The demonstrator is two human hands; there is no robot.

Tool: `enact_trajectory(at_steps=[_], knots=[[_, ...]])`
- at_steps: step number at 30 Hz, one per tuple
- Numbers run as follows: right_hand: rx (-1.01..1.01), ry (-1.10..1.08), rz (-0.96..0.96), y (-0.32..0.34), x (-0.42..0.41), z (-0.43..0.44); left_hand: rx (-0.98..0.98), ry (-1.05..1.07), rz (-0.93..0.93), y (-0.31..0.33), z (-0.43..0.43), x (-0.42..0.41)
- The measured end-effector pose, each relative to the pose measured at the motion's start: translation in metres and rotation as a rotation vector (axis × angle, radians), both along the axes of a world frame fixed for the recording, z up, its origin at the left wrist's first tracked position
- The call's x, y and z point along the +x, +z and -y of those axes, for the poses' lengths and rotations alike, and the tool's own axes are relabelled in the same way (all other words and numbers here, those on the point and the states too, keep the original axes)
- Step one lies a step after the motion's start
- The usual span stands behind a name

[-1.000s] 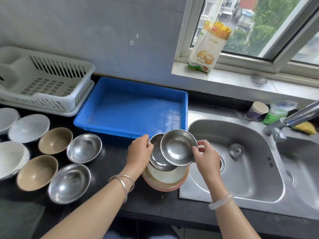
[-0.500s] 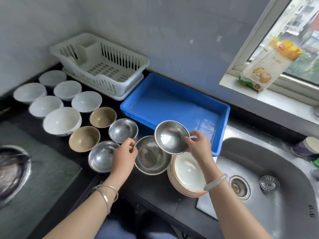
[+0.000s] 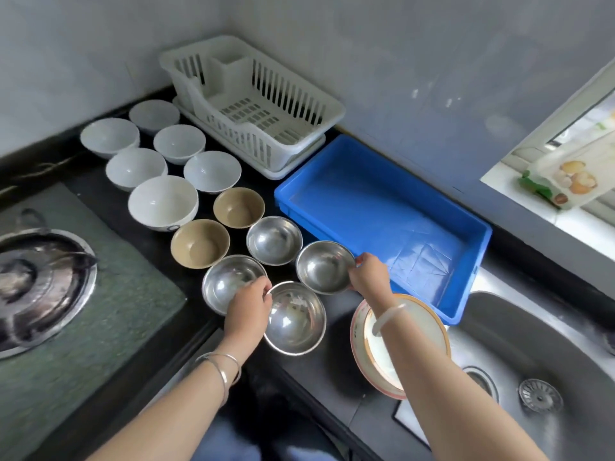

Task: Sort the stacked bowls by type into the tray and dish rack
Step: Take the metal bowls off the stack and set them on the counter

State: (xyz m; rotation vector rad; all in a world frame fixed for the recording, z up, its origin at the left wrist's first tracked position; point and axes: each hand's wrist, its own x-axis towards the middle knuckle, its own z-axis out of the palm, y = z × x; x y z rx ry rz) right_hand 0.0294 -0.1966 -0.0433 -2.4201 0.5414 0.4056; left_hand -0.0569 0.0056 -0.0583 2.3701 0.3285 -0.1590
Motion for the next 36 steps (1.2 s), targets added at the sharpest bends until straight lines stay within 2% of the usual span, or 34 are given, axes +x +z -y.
enact_trajectory(at_steps=[12,23,32,36], knots=[[-0.041,-0.013,-0.094,-0.014,0.003,-0.005,0.04,-0.056,0.004,-0.007,0.01,0.014],[0.084,-0.117,-0.139,-0.021,0.001,-0.005,0.024,-0.101,0.024,-0.011,0.014,0.022],[0.119,-0.093,-0.154,-0.013,0.0,-0.006,0.012,-0.142,0.015,-0.011,0.014,0.027],[0.078,-0.015,-0.185,-0.003,0.001,-0.005,0.033,-0.162,-0.021,-0.009,0.017,0.03]])
